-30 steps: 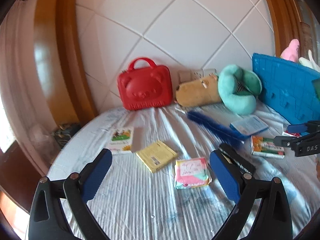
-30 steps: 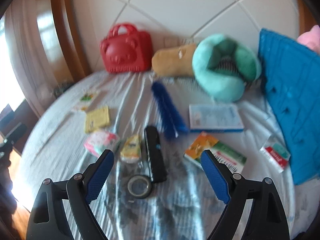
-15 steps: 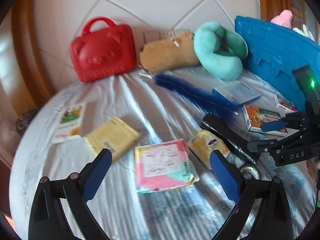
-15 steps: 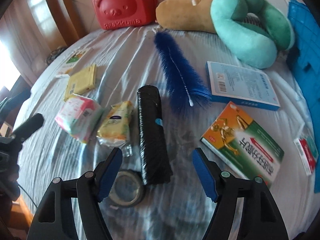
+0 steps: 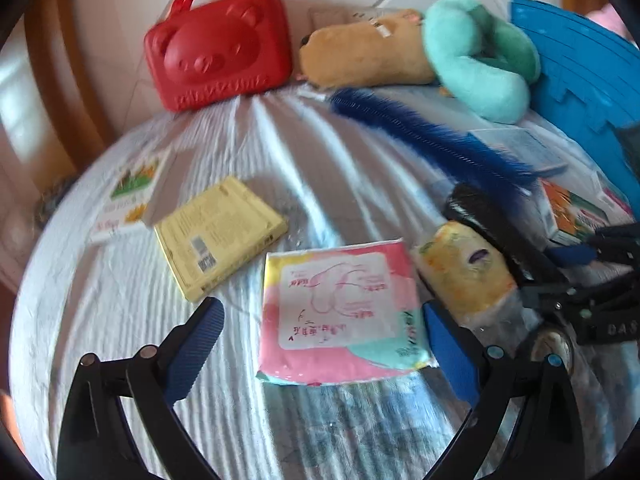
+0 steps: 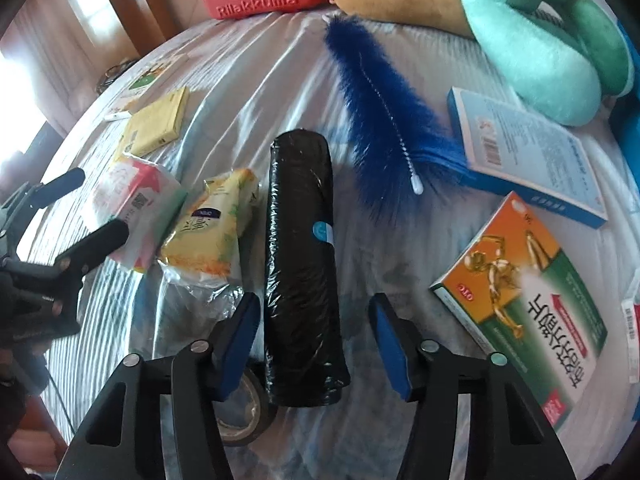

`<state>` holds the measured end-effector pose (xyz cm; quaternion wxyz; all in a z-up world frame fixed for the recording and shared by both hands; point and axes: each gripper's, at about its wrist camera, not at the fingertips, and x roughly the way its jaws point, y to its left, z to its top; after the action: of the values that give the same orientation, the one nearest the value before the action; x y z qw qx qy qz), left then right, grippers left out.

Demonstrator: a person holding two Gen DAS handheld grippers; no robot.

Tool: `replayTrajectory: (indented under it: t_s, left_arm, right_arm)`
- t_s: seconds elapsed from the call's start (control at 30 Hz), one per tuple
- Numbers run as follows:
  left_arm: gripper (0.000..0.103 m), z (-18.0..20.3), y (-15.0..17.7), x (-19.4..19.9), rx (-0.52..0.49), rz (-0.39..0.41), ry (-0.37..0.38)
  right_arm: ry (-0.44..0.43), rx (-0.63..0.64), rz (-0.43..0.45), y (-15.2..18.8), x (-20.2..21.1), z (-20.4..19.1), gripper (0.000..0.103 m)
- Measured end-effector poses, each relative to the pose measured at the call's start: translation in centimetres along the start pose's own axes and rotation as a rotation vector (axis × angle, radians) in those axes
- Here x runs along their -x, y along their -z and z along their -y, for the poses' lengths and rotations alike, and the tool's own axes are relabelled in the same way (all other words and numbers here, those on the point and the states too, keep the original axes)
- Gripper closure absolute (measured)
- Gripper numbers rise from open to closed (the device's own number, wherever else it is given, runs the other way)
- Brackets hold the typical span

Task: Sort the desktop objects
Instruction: 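Grasp the pink Kotex pad pack with the left tool while the right grasps the black cylinder, then carry the pad pack and black cylinder into the blue crate and release both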

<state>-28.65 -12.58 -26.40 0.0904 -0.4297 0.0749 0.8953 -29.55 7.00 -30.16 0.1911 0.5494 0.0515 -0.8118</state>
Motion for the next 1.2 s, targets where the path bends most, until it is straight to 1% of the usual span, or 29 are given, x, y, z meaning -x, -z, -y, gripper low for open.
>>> replayTrajectory:
  t_s: [0.03,0.1,0.2,0.27,0.37,0.43,0.47,0.5,0.53,0.67,0.77,0.9,1.03,1.2]
  left_arm:
    - [0.003,0.0,0.0,-0.4,0.006,-0.013,0.010]
    - [0.003,0.5,0.0,-0.8,-0.014,-0.015,0.007]
    - [0.003,1.5,0.0,-1.6,-0.041,-0.036,-0.017]
    - [0.003,1.8,0.0,-2.2,-0.044,-0.053,-0.027]
    - [0.003,1.7,0.0,-3.3,-0.054,-0.097,-0.059]
    - [0.008,1.3,0.1,-3.4,-0.024,-0.098,-0.040]
    - [0.019,1.0,0.0,-3.4,-0.010,-0.096,-0.021]
    - [0.022,0.9,0.0,-3.3,-0.005,-0.095,-0.023]
    - [0.024,0.8,-0.1,-3.3,-0.009,-0.094,-0.029]
    - [0.026,0.9,0.0,-3.1,-0.021,-0.091,-0.031]
    - [0.027,0.5,0.0,-2.3,-0.001,-0.067,-0.027]
    - [0.027,0.2,-0.4,-1.2,-0.004,-0.036,-0.036]
    - [0.027,0.3,-0.9,1.0,-0.009,0.004,-0.039]
    - [0.027,1.5,-2.7,4.6,-0.052,0.088,-0.016]
  right_arm:
    - [-0.002,0.003,0.005,-0.1,0.0,0.0,0.047]
    - [-0.002,0.004,0.006,-0.2,-0.1,0.0,0.047]
    - [0.002,0.017,0.004,-0.5,-0.3,-0.2,0.047]
    - [0.017,0.042,0.001,-0.8,-0.4,-0.6,0.055]
    - [0.057,0.075,-0.005,-1.1,-0.6,-1.2,0.060]
    - [0.077,0.090,-0.012,-1.2,-0.8,-1.5,0.062]
    - [0.090,0.101,-0.015,-1.2,-0.8,-1.6,0.064]
    - [0.102,0.112,-0.014,-1.2,-0.8,-1.8,0.067]
    - [0.102,0.113,-0.013,-1.2,-0.8,-1.9,0.069]
    - [0.114,0.102,-0.001,-0.7,-0.6,-2.1,0.070]
    - [0.108,0.081,0.005,-0.2,-0.1,-1.9,0.070]
    - [0.110,0.043,0.032,0.2,1.1,-1.5,0.070]
    - [0.087,-0.029,0.088,0.5,3.8,-0.9,0.070]
    - [0.075,-0.084,0.186,0.9,8.8,-1.0,0.070]
